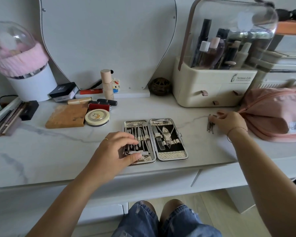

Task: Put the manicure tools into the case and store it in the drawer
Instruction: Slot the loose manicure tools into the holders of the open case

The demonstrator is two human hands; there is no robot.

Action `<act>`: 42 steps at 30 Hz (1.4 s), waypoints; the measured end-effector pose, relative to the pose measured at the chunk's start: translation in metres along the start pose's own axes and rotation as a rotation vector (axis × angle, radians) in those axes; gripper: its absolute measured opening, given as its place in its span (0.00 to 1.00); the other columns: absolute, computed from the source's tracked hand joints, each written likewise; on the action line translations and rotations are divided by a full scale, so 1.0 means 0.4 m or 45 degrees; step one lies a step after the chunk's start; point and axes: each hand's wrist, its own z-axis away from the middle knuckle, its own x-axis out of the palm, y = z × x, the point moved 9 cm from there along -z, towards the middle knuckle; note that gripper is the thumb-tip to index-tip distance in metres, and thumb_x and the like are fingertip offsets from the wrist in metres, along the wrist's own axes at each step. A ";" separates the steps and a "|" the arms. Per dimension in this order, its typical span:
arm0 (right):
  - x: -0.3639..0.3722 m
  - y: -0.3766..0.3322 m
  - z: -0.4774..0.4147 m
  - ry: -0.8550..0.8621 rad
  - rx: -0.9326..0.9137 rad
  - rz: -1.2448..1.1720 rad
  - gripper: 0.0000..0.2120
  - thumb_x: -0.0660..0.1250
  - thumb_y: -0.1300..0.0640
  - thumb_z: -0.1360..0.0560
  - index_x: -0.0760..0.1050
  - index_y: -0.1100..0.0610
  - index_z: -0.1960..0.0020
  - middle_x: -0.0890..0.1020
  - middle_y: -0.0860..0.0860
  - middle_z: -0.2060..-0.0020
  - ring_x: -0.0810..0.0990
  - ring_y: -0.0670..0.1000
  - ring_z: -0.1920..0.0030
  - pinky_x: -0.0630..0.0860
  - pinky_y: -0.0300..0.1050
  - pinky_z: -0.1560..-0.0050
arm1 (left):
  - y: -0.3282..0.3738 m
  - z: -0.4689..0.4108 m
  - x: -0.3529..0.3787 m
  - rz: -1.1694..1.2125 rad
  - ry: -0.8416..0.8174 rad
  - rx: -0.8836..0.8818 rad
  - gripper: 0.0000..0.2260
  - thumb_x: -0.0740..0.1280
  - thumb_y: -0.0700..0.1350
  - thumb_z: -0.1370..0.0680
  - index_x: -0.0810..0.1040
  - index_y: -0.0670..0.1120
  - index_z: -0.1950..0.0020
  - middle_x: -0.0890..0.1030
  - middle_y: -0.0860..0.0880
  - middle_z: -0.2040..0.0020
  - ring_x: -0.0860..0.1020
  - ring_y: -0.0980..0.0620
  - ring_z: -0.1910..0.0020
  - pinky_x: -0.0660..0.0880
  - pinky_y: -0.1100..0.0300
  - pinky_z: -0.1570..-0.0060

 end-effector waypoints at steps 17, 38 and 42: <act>-0.053 -0.212 0.253 -0.065 -0.498 -0.611 0.06 0.72 0.55 0.30 0.80 0.58 0.60 0.81 0.49 0.72 0.79 0.43 0.71 0.72 0.30 0.68 | 0.020 -0.004 -0.036 0.238 0.135 -0.118 0.16 0.66 0.58 0.29 0.78 0.56 0.43 0.76 0.64 0.44 0.70 0.66 0.41 0.62 0.77 0.44; 0.174 -0.364 0.470 -0.799 -0.302 -1.138 0.01 0.70 0.60 0.28 0.80 0.58 0.58 0.76 0.48 0.72 0.71 0.48 0.72 0.67 0.36 0.72 | 0.033 0.001 -0.020 0.818 0.036 -0.354 0.09 0.71 0.36 0.29 0.83 0.49 0.54 0.84 0.46 0.60 0.82 0.53 0.62 0.77 0.66 0.58; 0.153 -0.398 0.474 -0.930 -0.498 -1.107 0.04 0.70 0.64 0.29 0.81 0.58 0.55 0.81 0.52 0.62 0.77 0.46 0.60 0.73 0.37 0.56 | 0.023 -0.001 -0.020 0.807 0.038 -0.376 0.08 0.70 0.36 0.29 0.82 0.48 0.54 0.84 0.47 0.61 0.80 0.54 0.63 0.75 0.66 0.59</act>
